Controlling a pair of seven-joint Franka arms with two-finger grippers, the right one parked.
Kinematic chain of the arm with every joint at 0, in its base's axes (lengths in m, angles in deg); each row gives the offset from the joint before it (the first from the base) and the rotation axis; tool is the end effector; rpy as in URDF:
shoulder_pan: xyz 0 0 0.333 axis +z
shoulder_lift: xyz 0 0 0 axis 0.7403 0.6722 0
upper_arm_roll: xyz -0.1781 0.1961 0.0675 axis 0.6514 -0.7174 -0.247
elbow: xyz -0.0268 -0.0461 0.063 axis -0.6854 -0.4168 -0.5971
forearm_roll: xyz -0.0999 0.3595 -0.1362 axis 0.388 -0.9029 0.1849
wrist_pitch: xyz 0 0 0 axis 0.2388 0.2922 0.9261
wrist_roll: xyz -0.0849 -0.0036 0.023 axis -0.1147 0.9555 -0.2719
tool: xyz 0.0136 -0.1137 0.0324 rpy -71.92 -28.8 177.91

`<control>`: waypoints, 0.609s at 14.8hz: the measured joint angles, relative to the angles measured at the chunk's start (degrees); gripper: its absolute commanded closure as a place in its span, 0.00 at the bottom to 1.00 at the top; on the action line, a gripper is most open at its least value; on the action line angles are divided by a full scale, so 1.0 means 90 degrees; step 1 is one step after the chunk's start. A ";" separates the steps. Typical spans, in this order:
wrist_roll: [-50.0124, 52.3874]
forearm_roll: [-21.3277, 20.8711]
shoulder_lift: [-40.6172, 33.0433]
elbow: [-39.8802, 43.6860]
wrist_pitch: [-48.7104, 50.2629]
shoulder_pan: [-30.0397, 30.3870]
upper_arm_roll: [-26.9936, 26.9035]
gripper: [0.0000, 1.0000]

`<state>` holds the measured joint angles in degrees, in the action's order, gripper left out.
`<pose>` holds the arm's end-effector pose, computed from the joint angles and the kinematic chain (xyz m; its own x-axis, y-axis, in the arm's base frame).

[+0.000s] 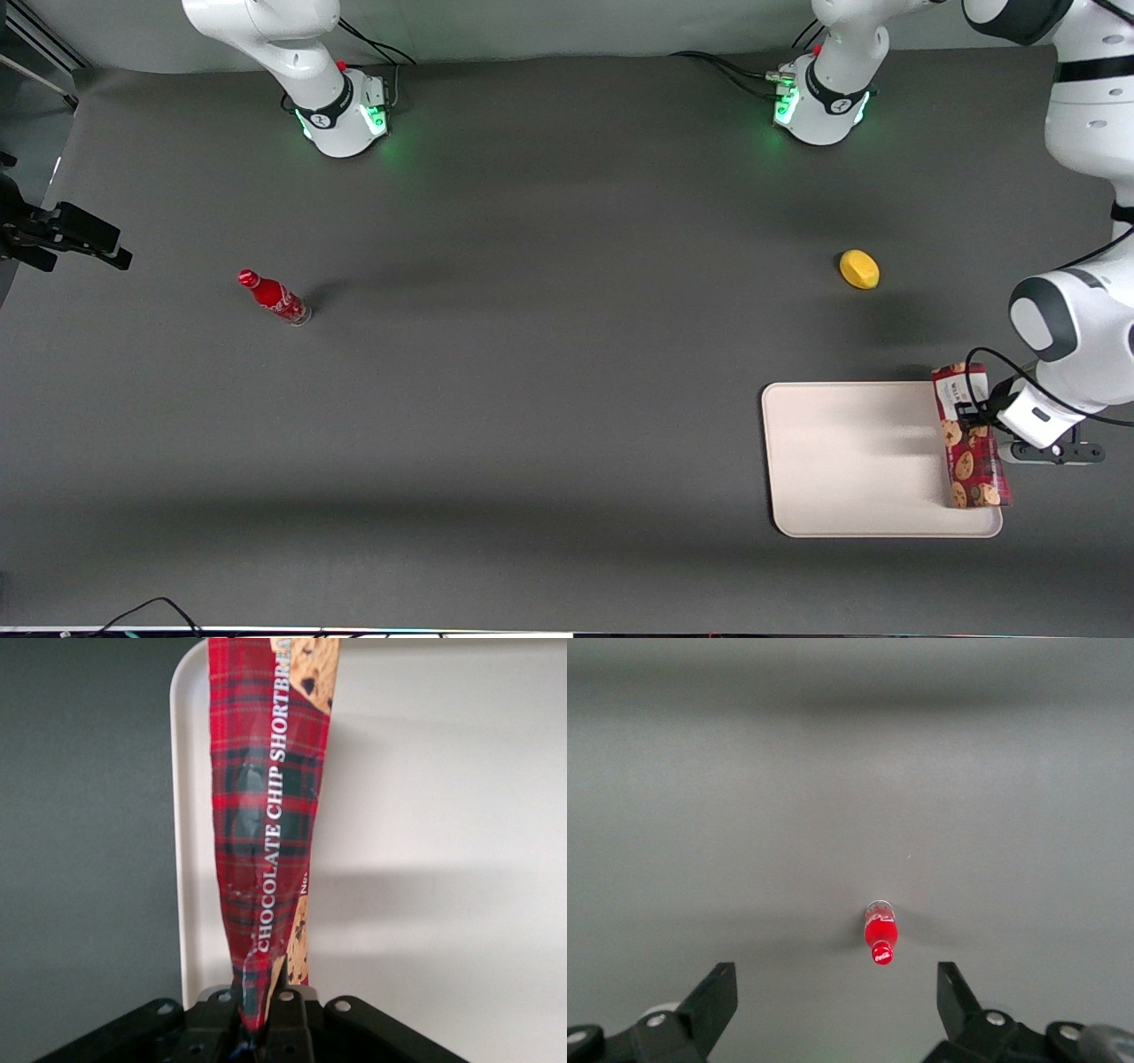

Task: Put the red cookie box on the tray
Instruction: 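Lower the held cookie box onto the white tray and open the left gripper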

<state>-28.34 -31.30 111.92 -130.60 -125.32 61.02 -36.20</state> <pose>0.6468 0.1318 0.1771 0.9927 -0.0155 0.1195 -0.0170 -0.9998 0.0112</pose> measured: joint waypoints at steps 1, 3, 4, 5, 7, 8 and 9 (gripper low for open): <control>0.0017 0.0002 0.0049 0.0001 -0.0098 -0.0013 0.0003 1.00; 0.0033 0.0009 0.0056 0.0006 -0.0137 -0.0021 0.0004 1.00; 0.0037 0.0017 0.0056 0.0009 -0.0157 -0.0022 0.0005 1.00; 0.0039 0.0021 0.0057 0.0009 -0.0163 -0.0022 0.0005 1.00; 0.0039 0.0024 0.0058 0.0009 -0.0163 -0.0022 0.0005 0.24; 0.0039 0.0024 0.0059 0.0009 -0.0164 -0.0022 0.0005 0.00; 0.0041 0.0027 0.0061 0.0008 -0.0164 -0.0022 0.0005 0.00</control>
<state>-27.98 -31.06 112.46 -130.52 -126.79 60.83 -36.15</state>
